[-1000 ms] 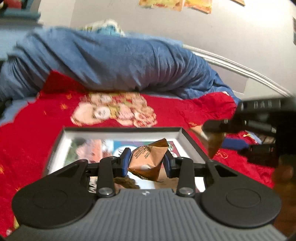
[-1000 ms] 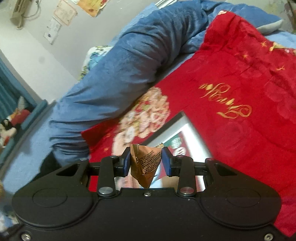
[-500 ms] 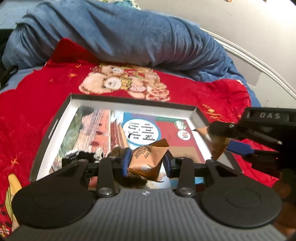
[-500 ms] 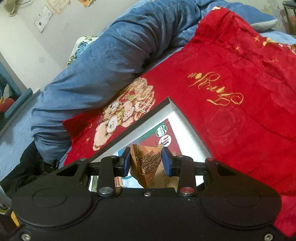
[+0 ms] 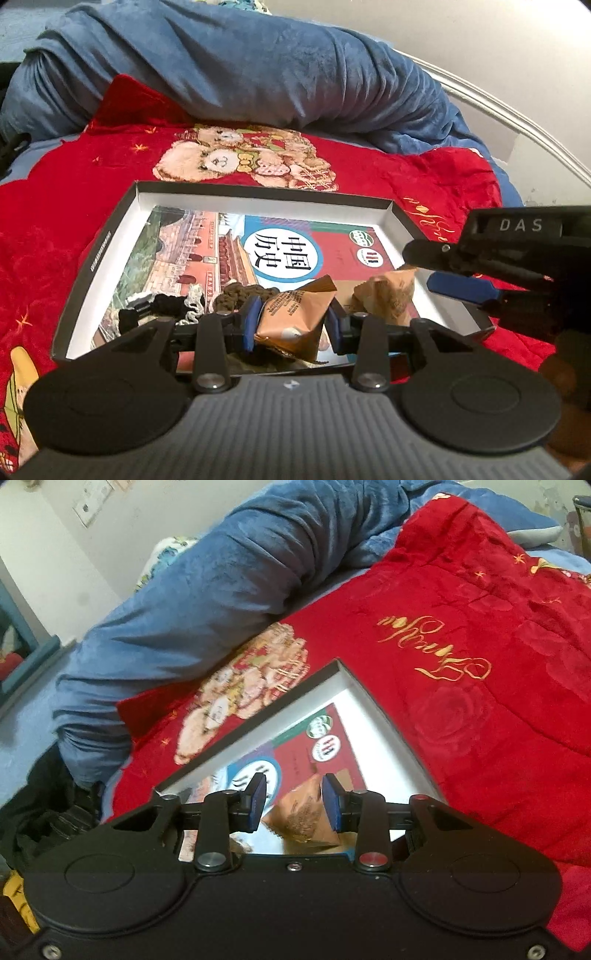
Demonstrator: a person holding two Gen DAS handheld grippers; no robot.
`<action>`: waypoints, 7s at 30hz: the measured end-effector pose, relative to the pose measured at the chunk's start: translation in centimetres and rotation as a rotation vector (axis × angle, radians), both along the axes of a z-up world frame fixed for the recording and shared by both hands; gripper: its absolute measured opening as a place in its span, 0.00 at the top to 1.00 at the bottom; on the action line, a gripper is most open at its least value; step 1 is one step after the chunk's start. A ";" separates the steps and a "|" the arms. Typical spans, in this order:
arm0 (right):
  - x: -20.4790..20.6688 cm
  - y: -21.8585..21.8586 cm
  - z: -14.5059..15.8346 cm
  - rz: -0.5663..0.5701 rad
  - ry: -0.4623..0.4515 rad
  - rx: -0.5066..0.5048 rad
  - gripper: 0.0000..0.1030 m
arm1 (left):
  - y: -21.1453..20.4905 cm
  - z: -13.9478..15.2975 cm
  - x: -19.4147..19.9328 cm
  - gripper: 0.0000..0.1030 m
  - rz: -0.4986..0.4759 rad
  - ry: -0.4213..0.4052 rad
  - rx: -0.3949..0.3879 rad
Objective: Organize objects
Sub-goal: 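Open the left tool over the box while the right tool opens to release its candy, then move both open tools back toward the remaining candy pile, then grasp a brown wrapped candy with the left tool while the right tool grasps another, then lift both held candies and carry them over the black box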
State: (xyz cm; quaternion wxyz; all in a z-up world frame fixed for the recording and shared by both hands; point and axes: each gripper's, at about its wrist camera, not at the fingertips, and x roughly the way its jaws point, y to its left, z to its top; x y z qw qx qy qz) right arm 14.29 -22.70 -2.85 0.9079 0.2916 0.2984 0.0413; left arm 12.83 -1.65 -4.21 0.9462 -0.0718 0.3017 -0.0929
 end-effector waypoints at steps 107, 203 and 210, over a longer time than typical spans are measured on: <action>-2.0 11.2 -4.9 0.399 0.299 0.055 0.58 | 7.0 0.4 -6.0 0.64 0.188 0.192 0.172; -5.9 2.1 11.6 0.357 -0.304 0.229 0.68 | 11.3 11.9 -5.3 0.63 0.251 -0.250 -0.050; -5.0 2.3 14.2 0.347 -0.359 0.186 0.68 | 11.6 16.1 -3.9 0.63 0.207 -0.354 -0.036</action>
